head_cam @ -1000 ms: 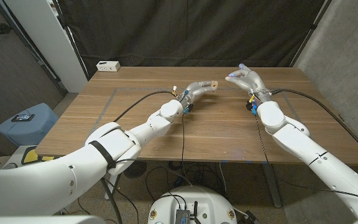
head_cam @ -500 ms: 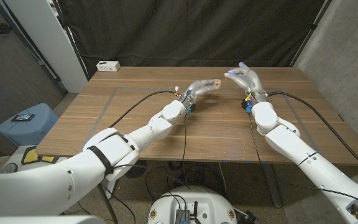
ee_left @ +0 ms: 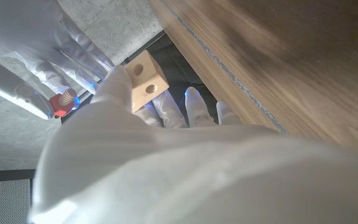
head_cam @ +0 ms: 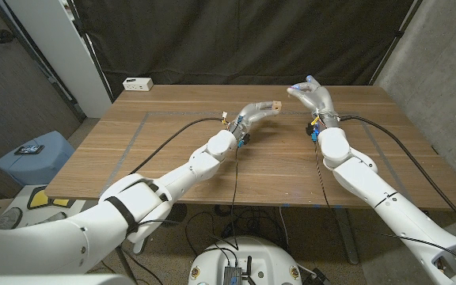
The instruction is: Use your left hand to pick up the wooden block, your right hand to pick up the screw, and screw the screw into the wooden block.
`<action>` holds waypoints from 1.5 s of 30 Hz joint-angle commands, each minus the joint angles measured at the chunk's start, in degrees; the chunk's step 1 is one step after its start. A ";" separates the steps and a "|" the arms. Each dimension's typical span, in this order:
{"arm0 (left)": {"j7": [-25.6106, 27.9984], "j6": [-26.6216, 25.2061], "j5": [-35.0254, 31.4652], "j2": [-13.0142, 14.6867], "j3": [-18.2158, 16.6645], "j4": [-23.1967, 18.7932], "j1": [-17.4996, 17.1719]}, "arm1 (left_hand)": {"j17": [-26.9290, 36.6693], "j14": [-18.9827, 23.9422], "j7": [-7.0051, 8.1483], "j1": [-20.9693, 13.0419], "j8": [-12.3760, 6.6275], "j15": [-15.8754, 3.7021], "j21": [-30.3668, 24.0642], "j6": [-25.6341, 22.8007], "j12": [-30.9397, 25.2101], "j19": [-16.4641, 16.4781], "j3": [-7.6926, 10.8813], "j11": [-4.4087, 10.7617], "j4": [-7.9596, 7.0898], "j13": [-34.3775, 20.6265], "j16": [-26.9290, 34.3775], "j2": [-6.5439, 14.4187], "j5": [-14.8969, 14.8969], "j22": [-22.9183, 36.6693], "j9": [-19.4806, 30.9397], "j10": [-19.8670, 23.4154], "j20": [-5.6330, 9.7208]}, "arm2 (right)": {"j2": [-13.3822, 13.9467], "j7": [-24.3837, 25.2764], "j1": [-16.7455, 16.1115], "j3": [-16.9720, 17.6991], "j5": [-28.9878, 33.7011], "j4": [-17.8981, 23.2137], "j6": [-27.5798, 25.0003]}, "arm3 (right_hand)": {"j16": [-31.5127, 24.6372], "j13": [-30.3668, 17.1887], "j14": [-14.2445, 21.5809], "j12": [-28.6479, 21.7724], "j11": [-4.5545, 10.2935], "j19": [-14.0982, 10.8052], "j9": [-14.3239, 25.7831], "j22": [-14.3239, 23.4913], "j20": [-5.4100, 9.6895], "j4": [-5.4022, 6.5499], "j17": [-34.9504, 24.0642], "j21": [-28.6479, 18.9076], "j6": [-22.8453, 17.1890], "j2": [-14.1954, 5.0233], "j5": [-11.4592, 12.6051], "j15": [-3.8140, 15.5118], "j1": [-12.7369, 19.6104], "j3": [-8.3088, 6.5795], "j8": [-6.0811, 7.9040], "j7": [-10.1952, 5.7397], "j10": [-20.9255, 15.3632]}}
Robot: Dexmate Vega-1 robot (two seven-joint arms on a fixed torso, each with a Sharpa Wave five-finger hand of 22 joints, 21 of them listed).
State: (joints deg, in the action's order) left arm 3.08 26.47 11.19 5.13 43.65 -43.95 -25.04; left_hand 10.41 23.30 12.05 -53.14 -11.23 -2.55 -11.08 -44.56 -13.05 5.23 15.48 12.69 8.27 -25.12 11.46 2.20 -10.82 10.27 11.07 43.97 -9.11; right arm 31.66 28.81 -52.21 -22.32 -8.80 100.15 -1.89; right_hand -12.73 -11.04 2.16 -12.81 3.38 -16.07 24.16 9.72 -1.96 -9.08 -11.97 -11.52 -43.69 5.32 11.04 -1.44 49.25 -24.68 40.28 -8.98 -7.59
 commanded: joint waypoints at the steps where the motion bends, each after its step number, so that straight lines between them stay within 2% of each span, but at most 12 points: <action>1: 1.36 -3.09 0.93 1.24 -0.96 -6.02 -3.12 | 0.08 -0.25 -0.28 -0.06 -0.31 -3.16 -0.32 -0.07 0.21 -0.09 0.00 -0.09 0.09 -0.15 0.03 0.56 -0.28 0.07 0.15 0.04 -0.07 | -1.25 1.50 1.17 -0.62 0.79 -0.59 0.27 | -0.21 -0.21 0.34 0.17 0.01 -0.29 0.02 0.12 -0.28 0.12 -0.13 0.03 -0.11 -0.56 0.44 -0.07 0.18 -0.07 0.21 0.24 -0.52; 10: 1.83 -4.10 1.11 1.65 -1.18 -8.28 -4.24 | 0.07 -0.27 -0.21 -0.13 -0.25 -3.25 -0.34 0.07 0.24 -0.06 -0.01 -0.09 0.14 -0.19 0.03 0.62 -0.31 0.08 0.14 -0.01 0.04 | -1.81 2.63 1.33 -1.17 1.70 0.03 -0.69 | -0.29 -0.22 0.71 0.14 0.03 -0.39 -0.25 0.12 -0.48 0.10 -0.08 0.06 -0.11 -0.67 0.55 -0.21 0.28 0.01 0.21 0.31 -0.92; 19: 2.83 -6.82 0.87 3.28 -1.31 -13.72 -6.37 | 0.06 -0.32 -0.20 -0.24 -0.19 -3.06 -0.33 0.19 0.28 -0.09 0.00 -0.09 0.20 -0.23 0.02 0.68 -0.34 0.08 0.14 -0.09 -0.02 | -2.12 3.99 1.08 -2.10 3.64 1.26 -2.23 | -0.34 -0.23 1.04 0.15 0.04 -0.55 -0.51 0.12 -0.60 0.13 -0.06 0.06 -0.27 -0.65 0.61 -0.20 0.21 0.18 0.28 0.27 -1.22; 28: 3.57 -8.47 0.98 4.35 -1.55 -17.44 -8.20 | 0.05 -0.34 -0.20 -0.31 -0.19 -3.10 -0.34 0.19 0.31 -0.09 -0.01 -0.08 0.23 -0.26 0.01 0.72 -0.37 0.08 0.13 -0.18 0.01 | -2.46 5.25 0.69 -2.70 5.43 1.87 -2.83 | -0.36 -0.25 1.33 0.17 -0.10 -0.72 -0.70 0.12 -0.56 0.16 -0.04 0.07 -0.36 -0.60 0.65 -0.14 0.11 0.37 0.40 0.27 -1.50; 45: 4.13 -9.43 1.12 5.38 -1.73 -21.05 -10.19 | 0.04 -0.44 -0.27 -0.36 -0.08 -2.99 -0.38 0.43 0.34 -0.03 -0.04 -0.09 0.23 -0.31 -0.01 0.82 -0.39 0.09 0.13 -0.25 -0.05 | -3.16 6.53 -0.92 -3.29 7.14 4.83 -4.10 | -0.36 -0.27 1.63 0.24 -0.25 -1.01 -0.96 0.12 -0.61 0.22 -0.03 0.07 -0.40 -0.76 0.77 -0.02 0.03 0.59 0.57 0.27 -1.87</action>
State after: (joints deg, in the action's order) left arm 7.00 17.74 12.20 9.88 42.00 -62.60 -33.99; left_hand 10.41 23.10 11.84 -53.37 -11.16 -2.36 -11.08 -44.48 -12.72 5.23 15.48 12.69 8.28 -25.11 11.46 2.43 -10.81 10.26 11.06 43.97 -9.11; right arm 29.07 34.51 -52.23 -25.13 -2.75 103.68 -5.56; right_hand -12.73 -11.04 3.18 -12.81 3.17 -16.48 23.06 9.72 -2.37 -8.85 -11.99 -11.52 -43.68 5.11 11.26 -1.63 49.02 -24.42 40.51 -9.00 -8.81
